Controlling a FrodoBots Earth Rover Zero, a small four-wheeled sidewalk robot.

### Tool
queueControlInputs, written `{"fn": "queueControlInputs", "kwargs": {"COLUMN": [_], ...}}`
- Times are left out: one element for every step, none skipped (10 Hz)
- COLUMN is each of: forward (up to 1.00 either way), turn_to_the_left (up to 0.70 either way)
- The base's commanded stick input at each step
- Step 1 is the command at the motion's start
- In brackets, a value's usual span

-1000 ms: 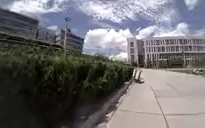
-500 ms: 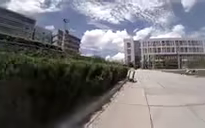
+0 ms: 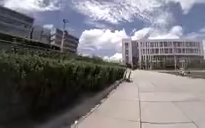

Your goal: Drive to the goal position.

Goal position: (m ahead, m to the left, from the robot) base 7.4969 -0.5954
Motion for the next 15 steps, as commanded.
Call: {"fn": "queueControlInputs", "kwargs": {"forward": [0.0,0.0,0.0,0.0,0.0,0.0,0.0,0.0,0.23,0.7,0.7,0.7,0.7,0.7,0.7], "turn_to_the_left": [-0.34,-0.36,-0.37,-0.37,-0.29,0.02,0.26,0.3,0.0,0.0,0.0,0.0,0.0,0.0,0.0]}}
